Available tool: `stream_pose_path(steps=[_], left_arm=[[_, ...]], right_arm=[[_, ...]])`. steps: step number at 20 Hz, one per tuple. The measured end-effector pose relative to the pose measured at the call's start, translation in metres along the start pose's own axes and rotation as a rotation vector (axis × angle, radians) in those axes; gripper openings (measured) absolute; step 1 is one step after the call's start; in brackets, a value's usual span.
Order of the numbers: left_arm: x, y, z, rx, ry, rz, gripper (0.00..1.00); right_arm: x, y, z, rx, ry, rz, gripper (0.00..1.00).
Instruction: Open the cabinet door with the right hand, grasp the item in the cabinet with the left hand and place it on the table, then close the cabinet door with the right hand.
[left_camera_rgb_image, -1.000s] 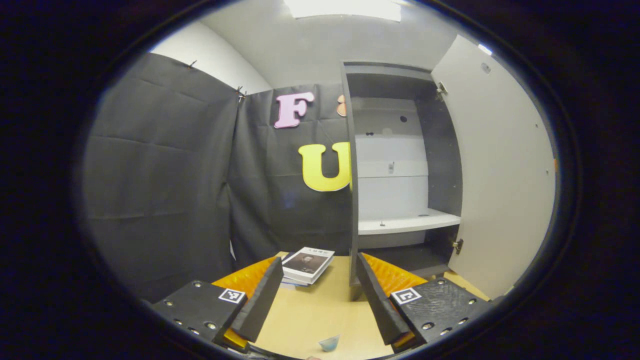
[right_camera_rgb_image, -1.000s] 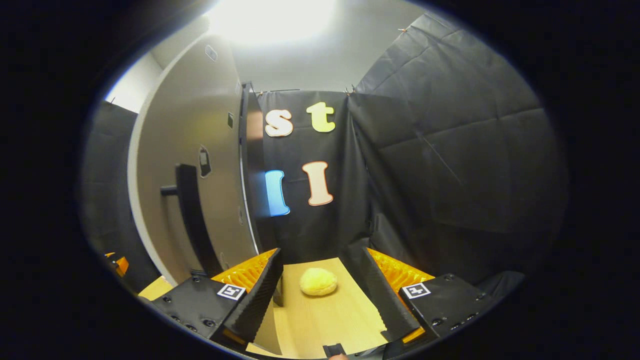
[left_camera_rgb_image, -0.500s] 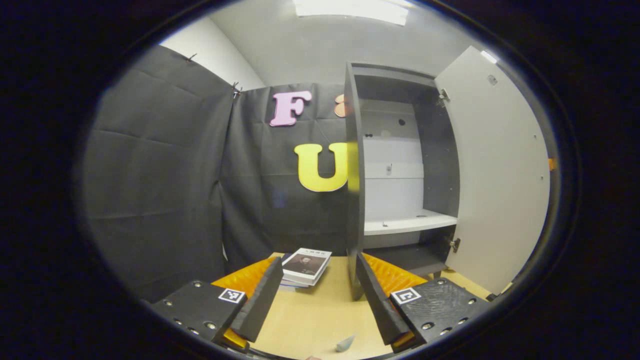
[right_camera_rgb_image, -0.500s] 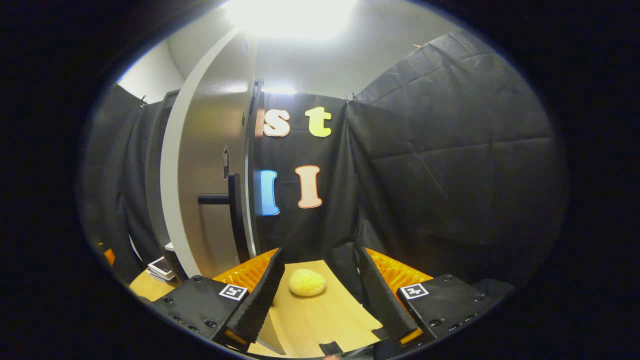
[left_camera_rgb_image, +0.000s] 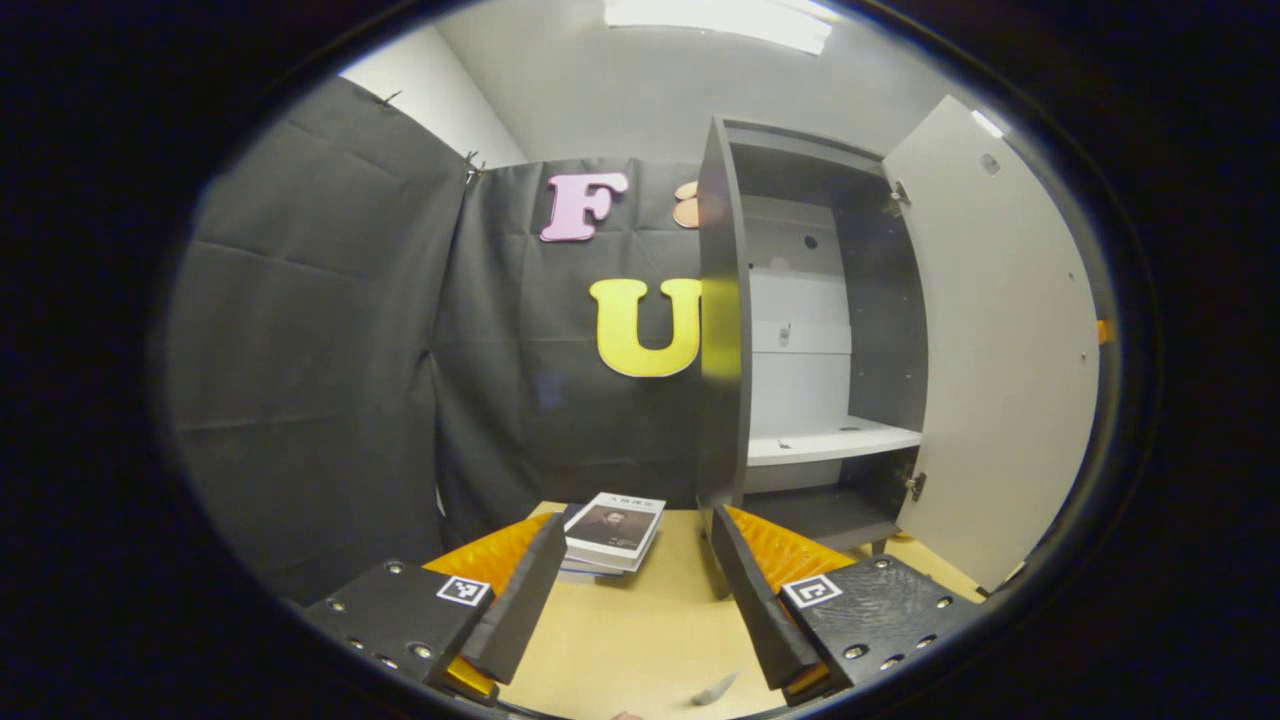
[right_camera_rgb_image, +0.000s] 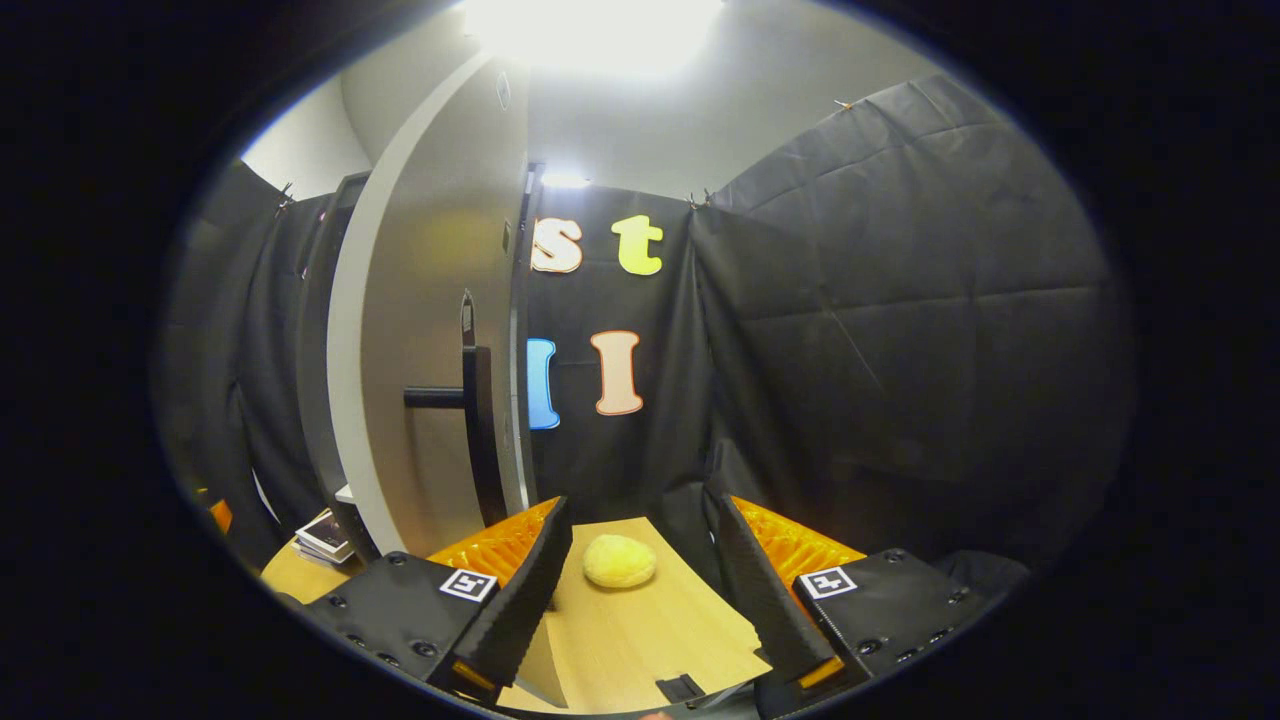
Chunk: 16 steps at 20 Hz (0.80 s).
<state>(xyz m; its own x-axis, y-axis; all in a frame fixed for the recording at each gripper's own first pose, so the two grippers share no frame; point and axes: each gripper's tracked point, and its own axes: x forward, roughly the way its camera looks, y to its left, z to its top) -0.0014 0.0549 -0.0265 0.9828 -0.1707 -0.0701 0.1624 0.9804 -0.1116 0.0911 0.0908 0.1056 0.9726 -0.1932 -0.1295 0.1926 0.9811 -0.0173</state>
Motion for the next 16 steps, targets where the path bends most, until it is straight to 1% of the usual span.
stream_pose_path(steps=[4,8,9,10,11,16], left_arm=[[0.006,0.010,-0.003,-0.004,0.000,-0.024,0.90],[0.006,0.026,-0.006,-0.016,0.002,-0.027,0.90],[0.006,0.031,-0.005,-0.017,0.002,-0.026,0.90],[0.006,0.034,-0.006,-0.017,0.002,-0.024,0.88],[0.005,0.038,-0.006,-0.017,0.001,-0.023,0.90],[0.001,0.055,-0.007,-0.021,-0.001,-0.012,0.90]], right_arm=[[-0.009,0.027,-0.001,0.013,0.004,0.016,0.94],[-0.016,0.056,-0.002,0.001,0.003,0.037,0.94],[-0.016,0.064,-0.001,0.004,0.002,0.048,0.94],[-0.016,0.072,-0.002,0.008,0.003,0.060,0.94],[-0.017,0.081,-0.001,0.012,0.004,0.073,0.94],[-0.018,0.124,-0.003,0.021,0.006,0.150,0.94]])
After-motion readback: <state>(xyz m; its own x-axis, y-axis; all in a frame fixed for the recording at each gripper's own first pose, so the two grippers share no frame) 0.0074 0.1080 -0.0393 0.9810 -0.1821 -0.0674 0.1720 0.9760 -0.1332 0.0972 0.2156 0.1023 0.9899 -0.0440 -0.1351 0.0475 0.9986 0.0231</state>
